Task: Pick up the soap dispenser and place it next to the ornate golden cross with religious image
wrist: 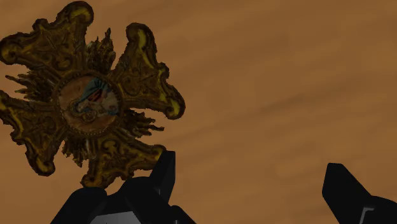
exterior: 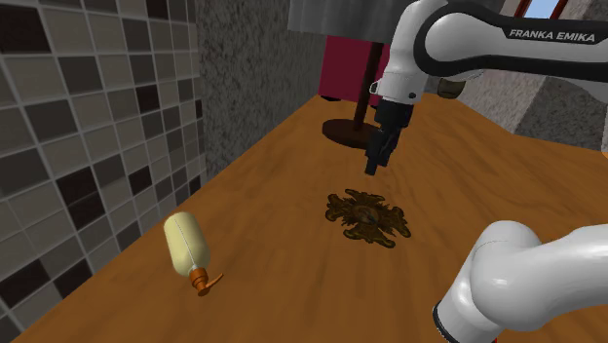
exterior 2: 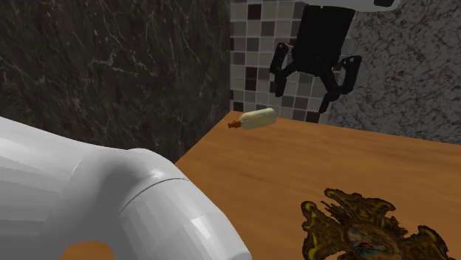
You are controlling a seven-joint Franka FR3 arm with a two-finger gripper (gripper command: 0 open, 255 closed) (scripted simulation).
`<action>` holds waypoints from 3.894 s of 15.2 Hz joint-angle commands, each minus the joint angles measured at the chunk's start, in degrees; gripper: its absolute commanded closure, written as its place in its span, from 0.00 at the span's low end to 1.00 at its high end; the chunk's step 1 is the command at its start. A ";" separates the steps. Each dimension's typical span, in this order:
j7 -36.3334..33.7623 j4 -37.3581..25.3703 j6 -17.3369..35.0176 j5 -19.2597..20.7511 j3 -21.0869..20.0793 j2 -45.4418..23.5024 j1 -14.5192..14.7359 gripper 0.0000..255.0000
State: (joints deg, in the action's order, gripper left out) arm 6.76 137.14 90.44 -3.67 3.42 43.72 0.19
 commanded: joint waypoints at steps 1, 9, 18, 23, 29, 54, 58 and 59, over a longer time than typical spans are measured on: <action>0.00 0.00 0.00 0.00 0.00 0.00 0.00 0.00; -8.84 -0.41 8.92 -4.65 -8.86 -9.37 3.57 0.00; -18.91 -6.45 17.94 -6.00 -17.94 -24.58 6.33 0.00; -25.14 -12.27 21.71 -4.04 -22.23 -34.61 7.55 0.00; -33.22 -21.62 24.27 0.94 -25.77 -47.86 9.90 0.00; -41.66 -31.39 29.18 8.40 -26.25 -64.79 15.17 1.00; -41.67 -31.39 29.18 8.40 -26.25 -64.80 15.17 1.00; -41.67 -31.40 29.18 8.40 -26.25 -64.80 15.17 1.00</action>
State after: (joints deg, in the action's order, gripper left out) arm -34.91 105.73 119.62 4.72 -22.84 -21.08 15.38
